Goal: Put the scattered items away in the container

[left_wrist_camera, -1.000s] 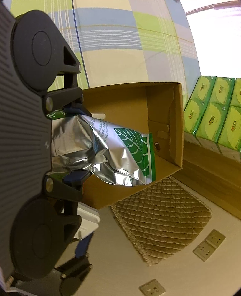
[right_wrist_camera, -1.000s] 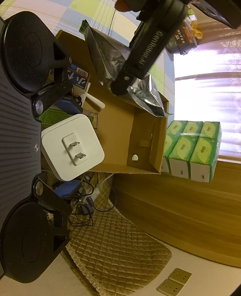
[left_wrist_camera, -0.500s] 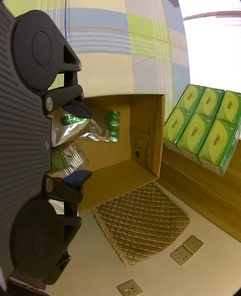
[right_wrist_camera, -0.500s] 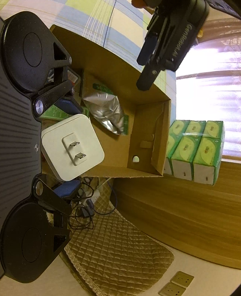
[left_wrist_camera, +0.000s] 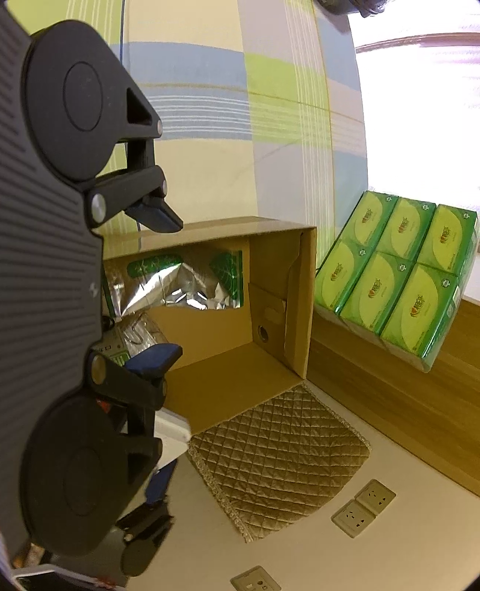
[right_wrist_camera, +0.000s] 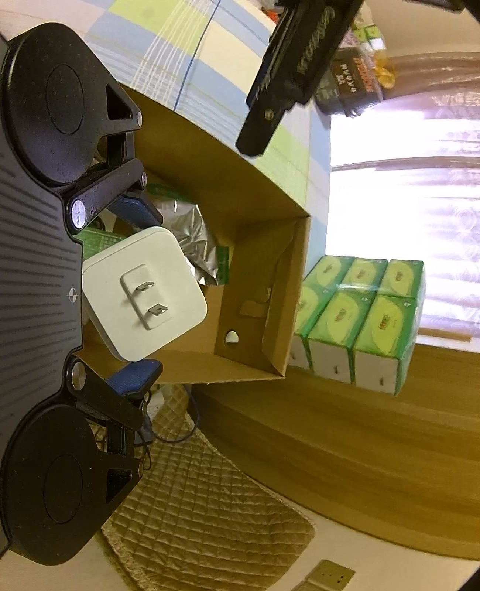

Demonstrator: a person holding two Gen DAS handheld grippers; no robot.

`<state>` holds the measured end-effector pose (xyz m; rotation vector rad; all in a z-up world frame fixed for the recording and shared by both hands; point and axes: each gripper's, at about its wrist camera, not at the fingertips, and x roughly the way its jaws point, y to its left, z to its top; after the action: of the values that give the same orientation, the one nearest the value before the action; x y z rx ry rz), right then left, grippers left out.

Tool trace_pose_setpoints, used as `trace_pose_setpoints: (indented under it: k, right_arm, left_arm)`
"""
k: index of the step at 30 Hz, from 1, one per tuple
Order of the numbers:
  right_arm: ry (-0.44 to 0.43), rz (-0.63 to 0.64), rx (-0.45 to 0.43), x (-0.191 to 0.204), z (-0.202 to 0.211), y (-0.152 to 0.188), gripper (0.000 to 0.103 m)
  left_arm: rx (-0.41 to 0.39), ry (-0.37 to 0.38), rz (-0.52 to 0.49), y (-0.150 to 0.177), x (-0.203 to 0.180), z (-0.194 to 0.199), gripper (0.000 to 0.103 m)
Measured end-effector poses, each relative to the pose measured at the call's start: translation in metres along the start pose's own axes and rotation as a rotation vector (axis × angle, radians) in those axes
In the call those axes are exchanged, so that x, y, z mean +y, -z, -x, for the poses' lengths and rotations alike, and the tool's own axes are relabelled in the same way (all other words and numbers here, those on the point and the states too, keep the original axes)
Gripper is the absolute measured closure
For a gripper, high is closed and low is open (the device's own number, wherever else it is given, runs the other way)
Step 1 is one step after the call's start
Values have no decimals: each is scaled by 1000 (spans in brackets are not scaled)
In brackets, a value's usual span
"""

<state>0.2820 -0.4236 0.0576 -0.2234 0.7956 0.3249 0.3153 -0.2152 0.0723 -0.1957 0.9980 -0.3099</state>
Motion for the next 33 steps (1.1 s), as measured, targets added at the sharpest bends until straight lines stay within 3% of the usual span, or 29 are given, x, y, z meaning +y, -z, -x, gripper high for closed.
trace_pose_setpoints:
  k: [1,2,4,12,20,33]
  right_arm:
    - [-1,-8,-9,-1,-1,-1,20]
    - [4,-20,-23,-2,0,-1,0]
    - [2,-25,-61,-3,3,-1,0]
    - [3,-47,-35,-8,3,12,0]
    - [5,-87,-35,-9,21,26,0]
    - [34,-138,-9,10,70,56,0]
  left_arm:
    - [1,-1,2,0,3,0,42]
    - [4,-1,2,1,6,0,42]
    - [11,-6,5,3,11,-1,42]
    - [26,-12,34,14,33,-5,42]
    - [24,-16,21,32,37,3,35]
    - [-20,-20,-18,78,9,36,5]
